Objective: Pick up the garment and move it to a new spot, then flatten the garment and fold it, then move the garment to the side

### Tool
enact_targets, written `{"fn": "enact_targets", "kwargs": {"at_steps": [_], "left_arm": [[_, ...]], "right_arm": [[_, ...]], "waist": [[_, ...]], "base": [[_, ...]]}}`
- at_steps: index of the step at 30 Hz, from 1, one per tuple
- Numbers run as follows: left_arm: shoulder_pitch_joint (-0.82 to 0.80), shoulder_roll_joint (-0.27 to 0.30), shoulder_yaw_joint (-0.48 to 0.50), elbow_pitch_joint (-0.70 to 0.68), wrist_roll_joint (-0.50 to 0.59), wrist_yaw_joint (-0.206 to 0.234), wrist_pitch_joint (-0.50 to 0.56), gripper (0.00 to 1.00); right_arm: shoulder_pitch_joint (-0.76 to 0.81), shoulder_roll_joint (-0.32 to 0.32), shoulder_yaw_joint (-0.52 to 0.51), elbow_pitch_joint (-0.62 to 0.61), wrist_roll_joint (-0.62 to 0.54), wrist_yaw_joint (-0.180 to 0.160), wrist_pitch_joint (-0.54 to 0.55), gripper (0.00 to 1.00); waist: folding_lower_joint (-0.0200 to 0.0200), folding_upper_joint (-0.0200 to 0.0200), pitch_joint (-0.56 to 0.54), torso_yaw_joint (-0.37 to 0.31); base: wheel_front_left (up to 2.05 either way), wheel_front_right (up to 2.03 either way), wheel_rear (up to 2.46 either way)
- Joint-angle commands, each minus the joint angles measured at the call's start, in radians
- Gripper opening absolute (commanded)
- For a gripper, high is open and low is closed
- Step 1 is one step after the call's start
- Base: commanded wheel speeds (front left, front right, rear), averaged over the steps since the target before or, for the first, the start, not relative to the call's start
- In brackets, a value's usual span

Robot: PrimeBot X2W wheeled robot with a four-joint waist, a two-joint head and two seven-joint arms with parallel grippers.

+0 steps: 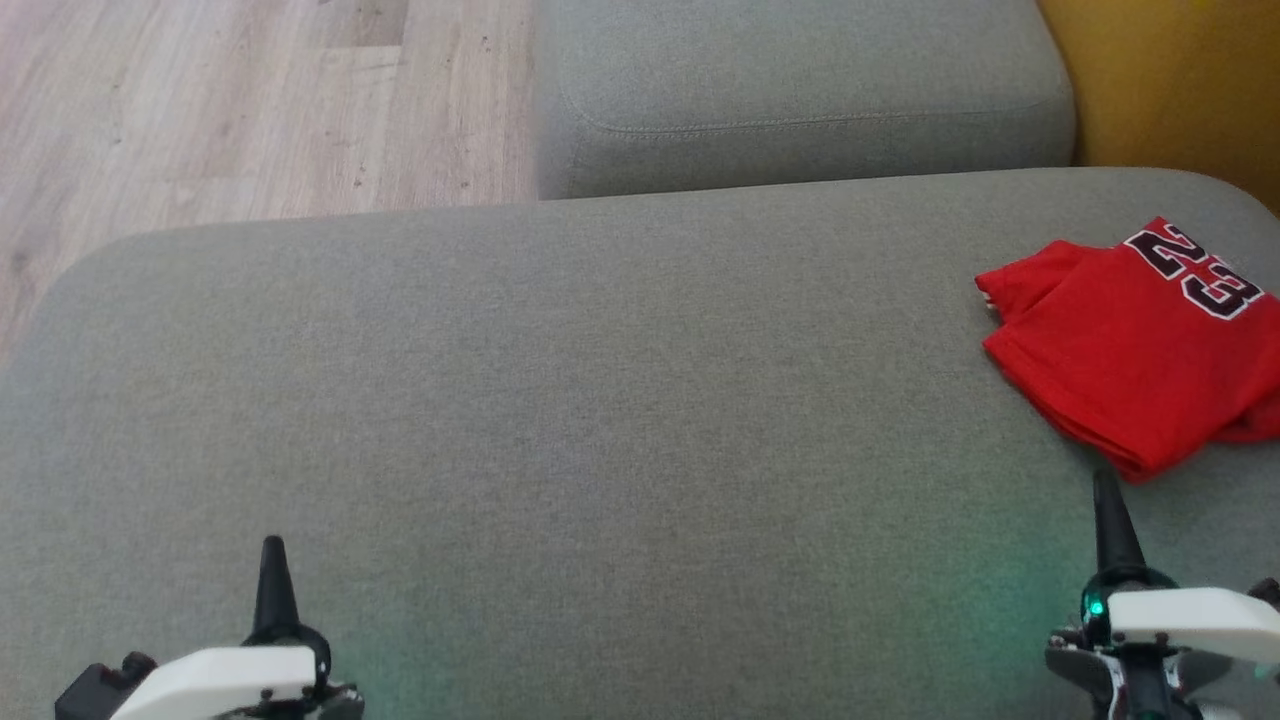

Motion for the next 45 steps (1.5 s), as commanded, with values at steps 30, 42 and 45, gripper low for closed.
{"fn": "enact_targets", "kwargs": {"at_steps": [30, 42, 45], "left_arm": [[-0.144, 0.01, 0.102, 0.004, -0.34, -0.048, 0.09, 0.0], [-0.147, 0.006, 0.109, 0.005, -0.349, -0.049, 0.098, 0.0], [-0.148, 0.005, 0.111, 0.005, -0.348, -0.049, 0.099, 0.0]], "right_arm": [[-0.14, -0.022, -0.023, -0.007, 0.354, -0.001, 0.092, 0.0], [-0.144, -0.02, -0.028, -0.006, 0.365, -0.001, 0.099, 0.0], [-0.144, -0.019, -0.029, -0.006, 0.364, -0.001, 0.099, 0.0]], "waist": [[0.0, 0.0, 0.021, -0.024], [0.0, 0.0, 0.022, -0.025], [0.0, 0.0, 0.022, -0.025]], "base": [[0.0, 0.0, 0.0], [0.0, 0.0, 0.0], [0.0, 0.0, 0.0]]}}
